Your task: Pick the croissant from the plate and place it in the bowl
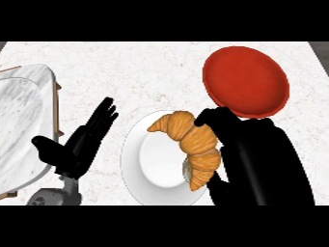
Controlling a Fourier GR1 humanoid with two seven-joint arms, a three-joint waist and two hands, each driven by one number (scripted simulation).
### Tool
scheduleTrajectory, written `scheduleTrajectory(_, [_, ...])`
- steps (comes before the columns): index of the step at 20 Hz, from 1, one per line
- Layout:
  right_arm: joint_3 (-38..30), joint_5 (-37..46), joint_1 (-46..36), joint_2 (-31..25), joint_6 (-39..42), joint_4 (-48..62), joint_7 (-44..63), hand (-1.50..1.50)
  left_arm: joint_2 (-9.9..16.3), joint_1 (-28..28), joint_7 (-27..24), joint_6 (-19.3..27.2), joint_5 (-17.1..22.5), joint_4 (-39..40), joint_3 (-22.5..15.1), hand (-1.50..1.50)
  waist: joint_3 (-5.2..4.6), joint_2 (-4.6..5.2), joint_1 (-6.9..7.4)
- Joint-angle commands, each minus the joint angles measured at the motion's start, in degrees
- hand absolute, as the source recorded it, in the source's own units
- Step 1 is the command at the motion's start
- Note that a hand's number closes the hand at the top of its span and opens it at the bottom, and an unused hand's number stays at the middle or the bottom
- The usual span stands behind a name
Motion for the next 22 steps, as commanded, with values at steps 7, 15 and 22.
scheduleTrajectory(7, [-16.2, -2.7, -4.7, 1.1, 6.6, 7.5, -3.1, 1.50, 0.6, -3.3, 6.1, 0.0, 1.4, -3.5, 1.8, 0.00, 0.04, 0.22, 0.75])
scheduleTrajectory(15, [-26.4, -2.0, -9.8, 2.6, -0.2, 27.9, -19.4, 1.50, -0.6, -2.2, 3.9, -0.7, -0.2, -1.2, 1.2, 0.00, 0.04, 0.37, 0.99])
scheduleTrajectory(22, [-31.0, 2.6, -16.4, 0.6, -10.7, 53.2, -34.8, 1.50, -2.4, -3.5, 2.1, -0.7, -1.4, 0.9, 0.2, 0.00, 0.04, 0.65, 1.77])
